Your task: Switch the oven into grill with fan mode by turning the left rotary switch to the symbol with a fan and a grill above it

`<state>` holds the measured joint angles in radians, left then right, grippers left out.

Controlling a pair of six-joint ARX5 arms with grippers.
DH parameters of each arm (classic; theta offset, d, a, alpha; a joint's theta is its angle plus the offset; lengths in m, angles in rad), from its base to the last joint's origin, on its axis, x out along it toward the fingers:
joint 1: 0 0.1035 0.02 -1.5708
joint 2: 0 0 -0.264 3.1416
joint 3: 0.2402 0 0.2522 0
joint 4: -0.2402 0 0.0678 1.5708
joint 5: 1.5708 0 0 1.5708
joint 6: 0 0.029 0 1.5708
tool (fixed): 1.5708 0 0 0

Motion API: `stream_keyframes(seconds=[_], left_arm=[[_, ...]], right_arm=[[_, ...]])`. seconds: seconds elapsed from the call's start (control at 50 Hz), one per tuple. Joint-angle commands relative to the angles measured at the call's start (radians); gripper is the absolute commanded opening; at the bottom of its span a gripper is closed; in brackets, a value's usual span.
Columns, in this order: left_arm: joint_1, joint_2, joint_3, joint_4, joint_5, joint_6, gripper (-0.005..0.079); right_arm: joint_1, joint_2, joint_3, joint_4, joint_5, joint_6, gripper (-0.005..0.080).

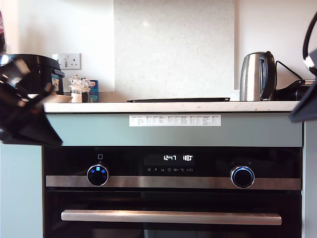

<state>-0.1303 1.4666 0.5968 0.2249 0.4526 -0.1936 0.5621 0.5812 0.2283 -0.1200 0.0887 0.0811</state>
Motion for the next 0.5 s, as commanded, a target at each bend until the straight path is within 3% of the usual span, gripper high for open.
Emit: stream_keyframes(seconds=[0.0, 0.48], left_arm=[[-0.001, -0.045, -0.05, 0.012, -0.003, 0.012, -0.0022], [-0.059, -0.41, -0.276, 0.039, -0.102, 0.012, -0.0022]], right_arm=[[-0.008, 0.005, 0.003, -0.01, 0.0, 0.005, -0.0012], [-0.008, 0.005, 0.003, -0.021, 0.035, -0.003, -0.0012]])
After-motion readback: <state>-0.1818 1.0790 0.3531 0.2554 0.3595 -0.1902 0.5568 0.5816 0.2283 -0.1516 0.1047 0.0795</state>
